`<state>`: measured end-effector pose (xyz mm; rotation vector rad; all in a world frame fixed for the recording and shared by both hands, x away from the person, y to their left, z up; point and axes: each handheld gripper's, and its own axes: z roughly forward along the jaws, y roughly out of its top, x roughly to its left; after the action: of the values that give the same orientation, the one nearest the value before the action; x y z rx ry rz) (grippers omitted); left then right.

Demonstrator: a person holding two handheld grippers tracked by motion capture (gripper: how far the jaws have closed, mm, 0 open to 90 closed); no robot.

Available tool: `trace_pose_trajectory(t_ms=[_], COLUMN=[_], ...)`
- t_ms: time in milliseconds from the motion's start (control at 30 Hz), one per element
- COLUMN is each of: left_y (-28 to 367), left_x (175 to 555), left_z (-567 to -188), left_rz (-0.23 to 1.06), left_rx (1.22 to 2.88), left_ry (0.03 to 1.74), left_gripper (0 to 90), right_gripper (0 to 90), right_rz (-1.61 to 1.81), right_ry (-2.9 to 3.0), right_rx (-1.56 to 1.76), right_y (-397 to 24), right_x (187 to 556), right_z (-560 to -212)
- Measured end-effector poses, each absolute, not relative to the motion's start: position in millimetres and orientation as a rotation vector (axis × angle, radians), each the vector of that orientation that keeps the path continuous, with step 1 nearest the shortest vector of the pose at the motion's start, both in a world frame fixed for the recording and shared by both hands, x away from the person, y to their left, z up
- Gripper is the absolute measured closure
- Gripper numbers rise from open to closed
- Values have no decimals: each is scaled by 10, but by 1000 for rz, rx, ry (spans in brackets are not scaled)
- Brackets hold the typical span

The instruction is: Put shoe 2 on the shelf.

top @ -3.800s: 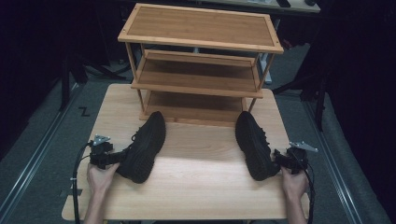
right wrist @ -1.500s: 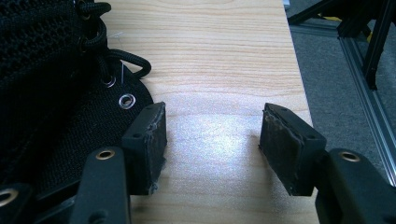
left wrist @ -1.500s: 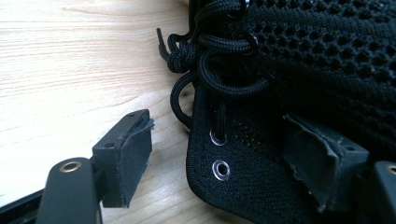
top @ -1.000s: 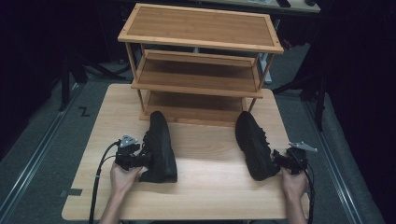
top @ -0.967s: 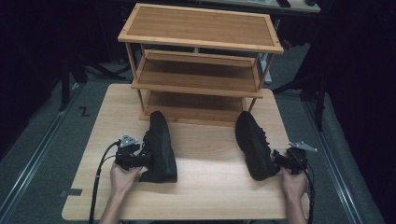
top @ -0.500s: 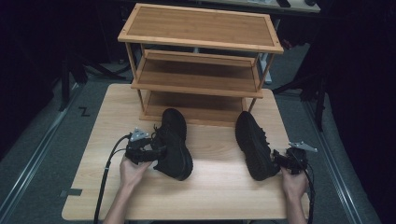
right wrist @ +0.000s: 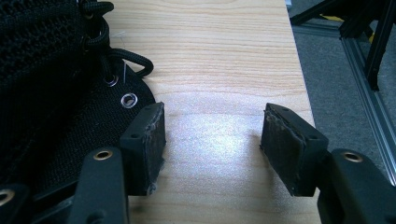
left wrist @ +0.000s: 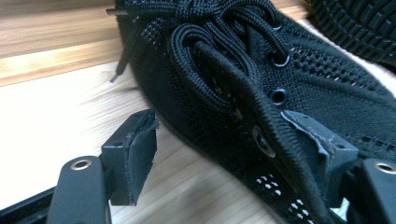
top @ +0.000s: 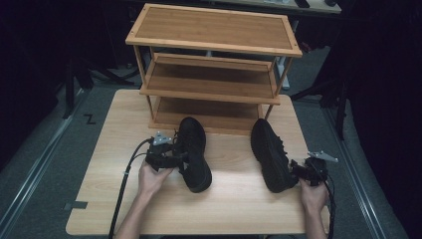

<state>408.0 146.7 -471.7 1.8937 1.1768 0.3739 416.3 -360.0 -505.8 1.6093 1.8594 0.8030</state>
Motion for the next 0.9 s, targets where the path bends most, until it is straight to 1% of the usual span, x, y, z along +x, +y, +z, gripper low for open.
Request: trace_pose_trajectory(t_ms=[167, 233, 267, 433, 467, 500, 533, 633, 700, 800, 867, 900], left_y=[1255, 1176, 1144, 1096, 1062, 1062, 1047, 1034, 1046, 1049, 1070, 1070], left_x=[4132, 4145, 4151, 4154, 4128, 4128, 4117, 4110, 4111, 4102, 4096, 4096], left_z=[-4706, -4701, -4704, -4724, -4712, -4712, -4704, -4707, -4700, -4678, -4635, -4635], left_rz=[396, 405, 402, 392, 440, 440, 448, 453, 439, 456, 428, 428], left_rx=[1917, 1924, 1929, 1939, 1944, 1944, 1942, 1906, 1880, 1860, 1835, 1835], left_ry=[1182, 1178, 1173, 1171, 1159, 1159, 1160, 1197, 1230, 1247, 1238, 1238], left_gripper=[307, 338, 338, 510, 556, 612, 612, 705, 741, 805, 871, 876], right_gripper=[402, 402, 402, 403, 403, 403, 403, 403, 403, 403, 403, 403], right_rz=[802, 802, 803, 801, 801, 801, 801, 801, 801, 802, 802, 802], right_ry=[1865, 1865, 1864, 1864, 1864, 1863, 1863, 1864, 1864, 1864, 1864, 1864], right_rx=[1600, 1600, 1600, 1601, 1601, 1603, 1603, 1602, 1601, 1602, 1602, 1602], right_y=[-3602, -3603, -3603, -3602, -3602, -3601, -3601, -3602, -3602, -3602, -3602, -3602], right_x=[4165, 4165, 4165, 4165, 4165, 4165, 4165, 4165, 4165, 4165, 4165, 4165], right_z=[-5059, -5058, -5059, -5059, -5059, -5058, -5058, -5059, -5059, -5059, -5058, -5058])
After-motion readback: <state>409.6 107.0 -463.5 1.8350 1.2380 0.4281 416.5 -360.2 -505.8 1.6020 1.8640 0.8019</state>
